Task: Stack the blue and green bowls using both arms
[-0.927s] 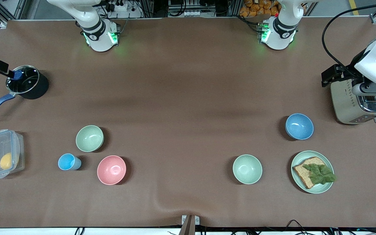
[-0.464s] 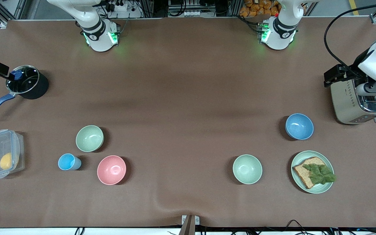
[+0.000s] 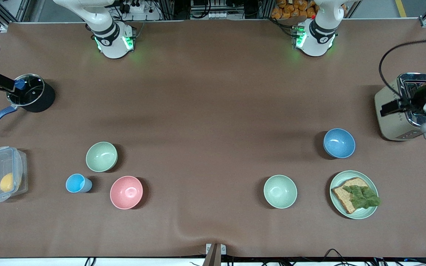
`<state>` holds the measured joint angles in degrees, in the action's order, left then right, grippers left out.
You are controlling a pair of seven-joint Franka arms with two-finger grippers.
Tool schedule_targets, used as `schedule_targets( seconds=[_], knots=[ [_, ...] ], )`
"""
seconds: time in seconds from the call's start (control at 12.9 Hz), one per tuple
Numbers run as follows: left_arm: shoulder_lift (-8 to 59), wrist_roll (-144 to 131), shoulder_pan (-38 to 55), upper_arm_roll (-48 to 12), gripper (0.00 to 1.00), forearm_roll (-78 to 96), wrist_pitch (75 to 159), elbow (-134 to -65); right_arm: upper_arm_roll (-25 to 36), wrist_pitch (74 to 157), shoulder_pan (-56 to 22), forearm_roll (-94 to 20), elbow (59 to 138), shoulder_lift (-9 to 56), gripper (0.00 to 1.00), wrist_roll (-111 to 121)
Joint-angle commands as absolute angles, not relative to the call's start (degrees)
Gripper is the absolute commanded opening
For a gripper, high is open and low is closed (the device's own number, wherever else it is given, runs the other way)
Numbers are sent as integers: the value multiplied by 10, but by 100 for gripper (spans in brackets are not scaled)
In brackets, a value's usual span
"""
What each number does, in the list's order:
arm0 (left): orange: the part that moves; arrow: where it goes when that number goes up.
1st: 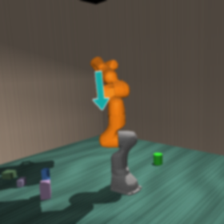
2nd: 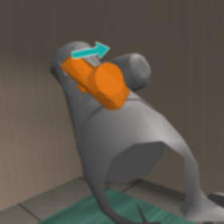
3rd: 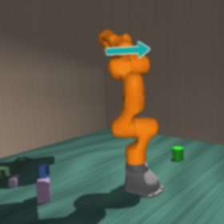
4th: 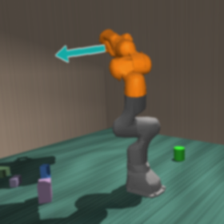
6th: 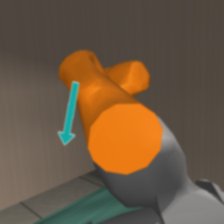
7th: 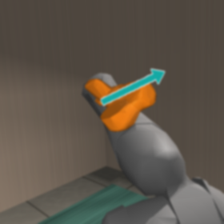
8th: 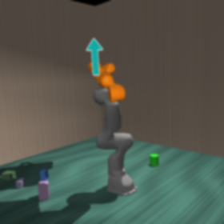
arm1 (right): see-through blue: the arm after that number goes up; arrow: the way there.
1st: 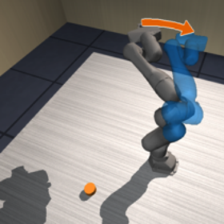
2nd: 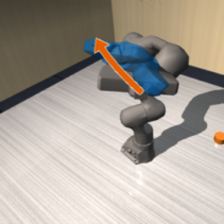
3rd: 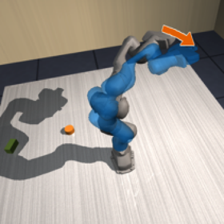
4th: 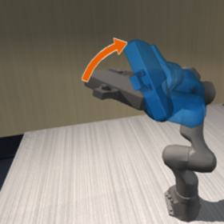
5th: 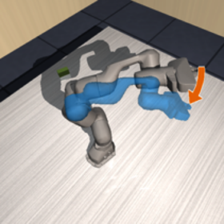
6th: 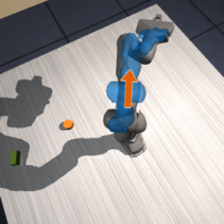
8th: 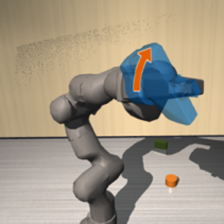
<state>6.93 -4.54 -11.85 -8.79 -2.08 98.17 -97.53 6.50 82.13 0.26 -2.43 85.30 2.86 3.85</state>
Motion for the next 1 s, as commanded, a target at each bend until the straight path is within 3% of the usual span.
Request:
schedule_targets(
  seconds=[0.0, 0.31, 0.77, 0.93],
  knots=[
    [70, -41, -135, -91, 100, -33, 1077, -1064, 62, 838, 6, -18, 851, 72, 100, 28],
    [132, -41, -153, -91, 100, -35, 1185, -1111, 61, 847, 8, -55, 853, 128, 100, 27],
    [223, -43, -171, -91, 96, -43, 1248, -1112, 61, 894, -31, -98, 863, 220, 100, 27],
    [232, -44, -172, -91, 90, -43, 1252, -1112, 61, 894, -29, -98, 864, 231, 100, 27]
  ],
)
